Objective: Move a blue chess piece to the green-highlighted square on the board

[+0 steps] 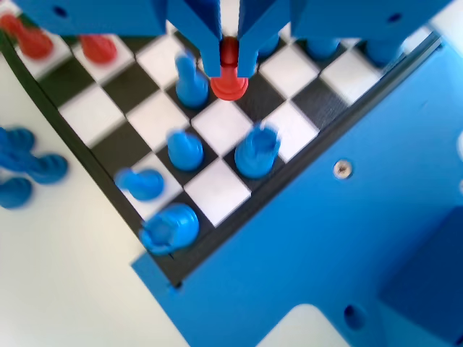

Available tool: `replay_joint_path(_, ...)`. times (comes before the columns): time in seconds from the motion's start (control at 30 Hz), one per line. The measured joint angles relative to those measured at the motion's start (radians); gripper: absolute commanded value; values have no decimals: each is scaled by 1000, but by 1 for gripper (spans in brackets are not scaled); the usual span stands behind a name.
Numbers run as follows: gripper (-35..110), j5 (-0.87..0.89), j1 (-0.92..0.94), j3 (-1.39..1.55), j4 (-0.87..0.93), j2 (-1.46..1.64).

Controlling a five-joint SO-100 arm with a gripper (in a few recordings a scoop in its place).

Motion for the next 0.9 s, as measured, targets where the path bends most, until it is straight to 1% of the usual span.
replay_joint_path(0.23, 1, -69, 107, -123, 179, 107)
replay_joint_path(0.37, 1, -118, 199, -202, 261, 138)
replay_joint_path(0.6, 1, -176, 425, -299, 311, 138)
replay_joint_path(0.77, 1, -218, 588, -322, 314, 114)
replay_joint_path(0.9, 1, -261, 698, -324, 295, 32)
